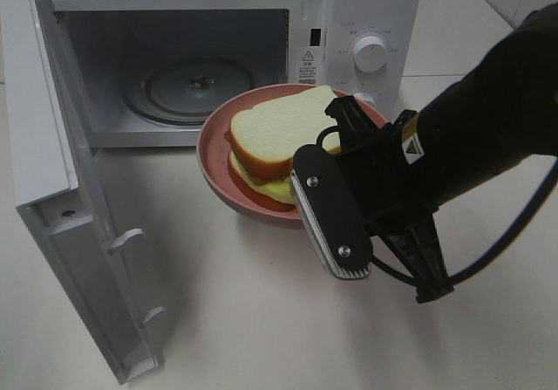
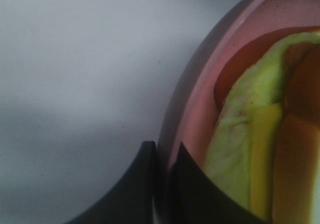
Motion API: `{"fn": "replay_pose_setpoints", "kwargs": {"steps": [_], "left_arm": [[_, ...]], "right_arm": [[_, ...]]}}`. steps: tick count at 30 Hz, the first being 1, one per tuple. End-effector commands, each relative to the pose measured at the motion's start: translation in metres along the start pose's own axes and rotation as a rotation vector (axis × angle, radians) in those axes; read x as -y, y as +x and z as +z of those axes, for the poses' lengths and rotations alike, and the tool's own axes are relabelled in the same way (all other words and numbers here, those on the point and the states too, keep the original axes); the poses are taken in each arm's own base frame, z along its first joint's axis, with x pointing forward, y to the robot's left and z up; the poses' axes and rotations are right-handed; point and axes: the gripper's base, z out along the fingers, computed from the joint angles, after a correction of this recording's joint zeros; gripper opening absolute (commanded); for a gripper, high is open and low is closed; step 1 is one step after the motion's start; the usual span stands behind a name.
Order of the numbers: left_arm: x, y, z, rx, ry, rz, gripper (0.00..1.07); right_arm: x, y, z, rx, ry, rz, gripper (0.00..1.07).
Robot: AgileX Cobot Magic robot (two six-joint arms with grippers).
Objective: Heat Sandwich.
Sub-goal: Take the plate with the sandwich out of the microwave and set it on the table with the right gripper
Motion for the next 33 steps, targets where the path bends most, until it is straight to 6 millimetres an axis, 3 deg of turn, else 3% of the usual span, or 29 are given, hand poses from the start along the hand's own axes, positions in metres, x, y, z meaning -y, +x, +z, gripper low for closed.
{"fn": "replay_pose_setpoints", "kwargs": {"steps": [1, 18, 33], "left_arm": [[0.0, 0.002, -0.002, 0.025, 0.002, -0.006, 0.98], [0.0, 0.002, -0.002, 0.025, 0.002, -0.006, 0.98], [0.0, 0.002, -0.002, 0.025, 0.002, -0.006, 0.98]], "right_arm": [[-0.007, 0.001, -0.011, 0.013, 0.041, 0.009, 0.0], [-0.047, 0.015, -0.043, 0.004, 0.031, 0.068, 0.01], [-0.059, 0.026, -0.067, -0.06, 0.059, 0.165, 0.02]]}}
